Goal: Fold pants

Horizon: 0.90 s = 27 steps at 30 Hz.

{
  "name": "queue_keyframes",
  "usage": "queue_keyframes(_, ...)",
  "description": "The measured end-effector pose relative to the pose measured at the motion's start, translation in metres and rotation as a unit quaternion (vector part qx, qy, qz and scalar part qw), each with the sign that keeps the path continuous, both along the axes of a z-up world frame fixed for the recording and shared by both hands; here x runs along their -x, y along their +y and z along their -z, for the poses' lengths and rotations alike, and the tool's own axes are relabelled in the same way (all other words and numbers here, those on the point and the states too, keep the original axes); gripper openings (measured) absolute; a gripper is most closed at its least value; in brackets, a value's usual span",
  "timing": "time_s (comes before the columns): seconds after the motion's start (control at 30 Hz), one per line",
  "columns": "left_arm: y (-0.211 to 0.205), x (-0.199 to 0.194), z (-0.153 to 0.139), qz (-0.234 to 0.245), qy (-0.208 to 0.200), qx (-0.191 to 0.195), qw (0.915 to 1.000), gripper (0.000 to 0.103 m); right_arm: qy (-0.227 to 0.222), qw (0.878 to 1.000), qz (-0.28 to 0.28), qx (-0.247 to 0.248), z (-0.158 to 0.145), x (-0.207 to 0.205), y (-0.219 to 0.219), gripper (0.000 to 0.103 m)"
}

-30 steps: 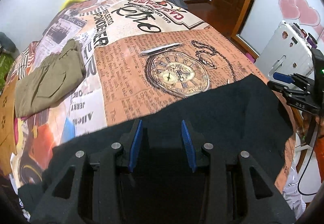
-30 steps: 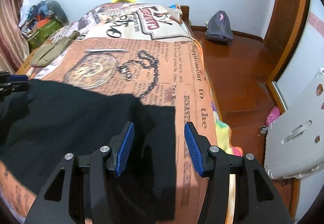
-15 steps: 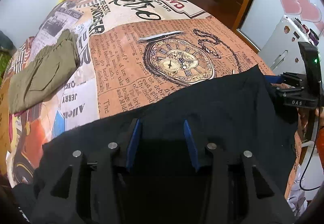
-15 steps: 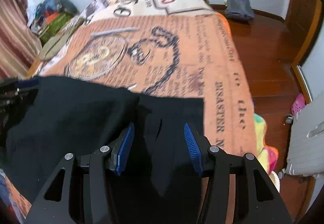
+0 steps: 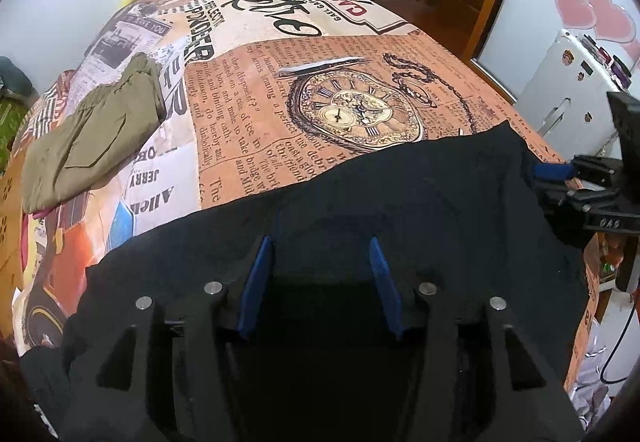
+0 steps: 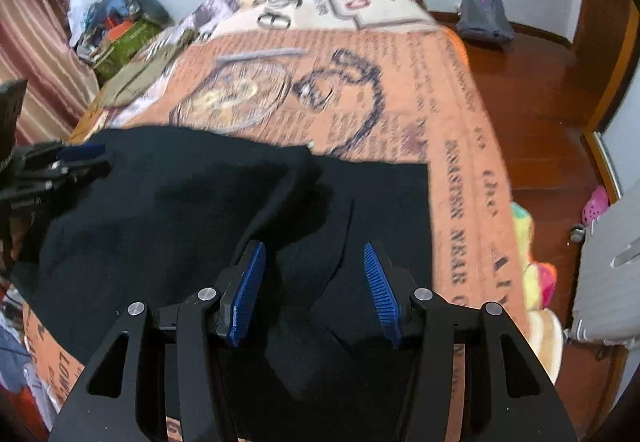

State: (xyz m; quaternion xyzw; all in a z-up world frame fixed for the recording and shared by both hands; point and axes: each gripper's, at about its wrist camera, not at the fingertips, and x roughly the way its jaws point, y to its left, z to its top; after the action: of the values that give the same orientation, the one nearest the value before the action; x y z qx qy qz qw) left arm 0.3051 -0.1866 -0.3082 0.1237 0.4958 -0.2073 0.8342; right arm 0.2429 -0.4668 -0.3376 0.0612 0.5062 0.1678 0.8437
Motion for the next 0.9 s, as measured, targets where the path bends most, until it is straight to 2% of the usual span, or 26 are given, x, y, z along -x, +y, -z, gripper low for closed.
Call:
queue_keyframes(0.27,0.000,0.002,0.001,-0.001,-0.004,-0.001,1.0000,0.051,-0.009,1.000,-0.006,0.000,-0.002,-0.022,0.008,0.048)
queue_keyframes(0.37,0.000,0.003,0.001,-0.002,-0.005,0.002,1.0000,0.051,0.008,1.000,-0.023,0.001,0.004,-0.032,0.014,0.047)
queue_keyframes(0.47,0.001,0.003,0.002,-0.002,-0.006,0.004,1.0000,0.052,0.024,0.999,-0.017,-0.030,0.012,-0.036,0.009,0.040)
queue_keyframes(0.57,0.001,0.003,0.002,-0.002,-0.007,0.006,1.0000,0.052,0.021,0.999,-0.002,-0.026,0.016,-0.032,0.006,0.022)
queue_keyframes(0.6,0.001,0.003,0.002,-0.001,-0.007,0.006,1.0000,0.052,0.018,0.999,0.001,-0.032,0.015,-0.030,0.005,0.019)
queue_keyframes(0.67,0.001,0.002,0.002,0.000,-0.006,0.006,1.0000,0.052,0.006,1.000,0.003,-0.025,0.011,-0.025,0.006,0.012)
queue_keyframes(0.8,0.001,0.001,0.001,-0.001,-0.004,0.007,1.0000,0.052,-0.051,0.998,0.005,0.029,-0.008,-0.015,0.012,0.010)
queue_keyframes(0.9,0.003,0.001,-0.003,-0.003,-0.004,0.005,1.0000,0.051,-0.090,0.994,0.020,0.050,-0.028,-0.014,0.004,0.010)
